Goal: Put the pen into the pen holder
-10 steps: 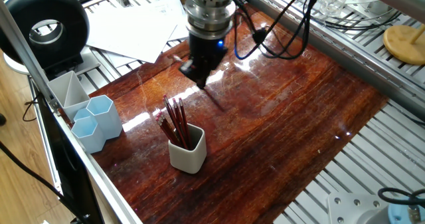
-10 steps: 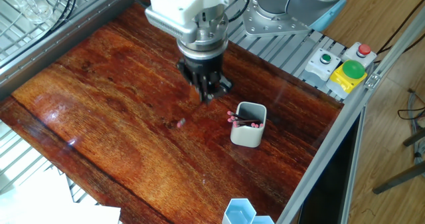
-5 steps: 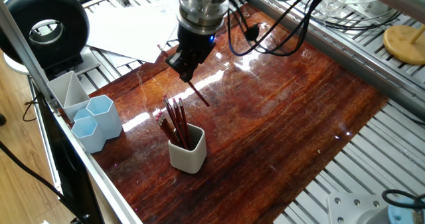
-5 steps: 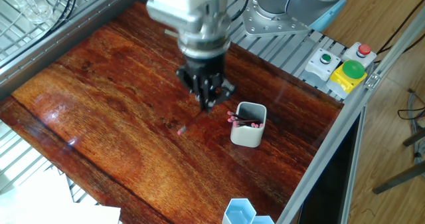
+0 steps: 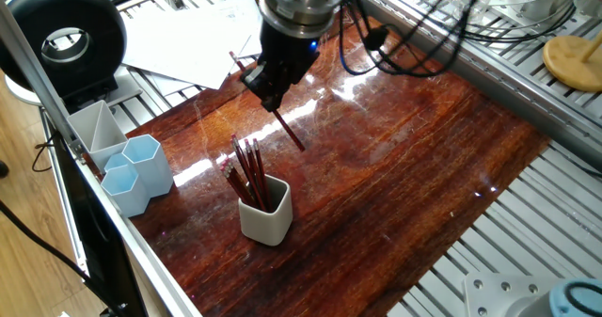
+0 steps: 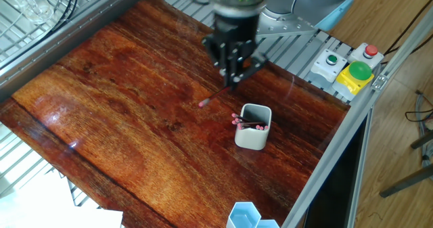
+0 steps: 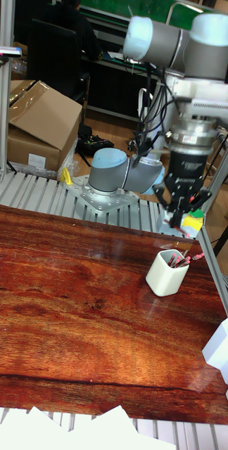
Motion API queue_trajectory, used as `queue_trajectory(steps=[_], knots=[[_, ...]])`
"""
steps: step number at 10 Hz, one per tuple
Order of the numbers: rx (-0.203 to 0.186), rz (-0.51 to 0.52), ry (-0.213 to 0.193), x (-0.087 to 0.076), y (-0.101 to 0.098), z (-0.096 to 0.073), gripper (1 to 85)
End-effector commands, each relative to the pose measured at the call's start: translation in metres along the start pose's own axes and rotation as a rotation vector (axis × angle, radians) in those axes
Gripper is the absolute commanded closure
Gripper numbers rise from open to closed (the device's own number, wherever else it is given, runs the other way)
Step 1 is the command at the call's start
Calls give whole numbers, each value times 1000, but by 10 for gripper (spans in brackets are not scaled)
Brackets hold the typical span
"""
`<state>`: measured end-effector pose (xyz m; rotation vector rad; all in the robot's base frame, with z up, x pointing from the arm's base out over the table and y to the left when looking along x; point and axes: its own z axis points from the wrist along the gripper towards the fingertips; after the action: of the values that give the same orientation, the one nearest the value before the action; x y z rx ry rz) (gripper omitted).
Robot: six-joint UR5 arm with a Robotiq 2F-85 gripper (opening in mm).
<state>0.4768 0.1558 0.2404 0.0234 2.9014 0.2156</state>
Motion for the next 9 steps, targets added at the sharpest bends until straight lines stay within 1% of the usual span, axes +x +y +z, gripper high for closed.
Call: queue_trajectory(steps=[1,2,3,4,5,6,7,8,9], knots=[[29,58,-37,15,21,8,847],[43,11,2,25,18,8,847],[6,-26,35,34,27,8,847],[-3,-53,46,37,29,8,847],[33,-75,6,26,20,8,847],[25,-69,-28,17,23,8,847],[2,-59,-32,16,29,8,847],[-36,-51,-39,15,39,8,847],[-5,-87,-93,3,34,1,847]])
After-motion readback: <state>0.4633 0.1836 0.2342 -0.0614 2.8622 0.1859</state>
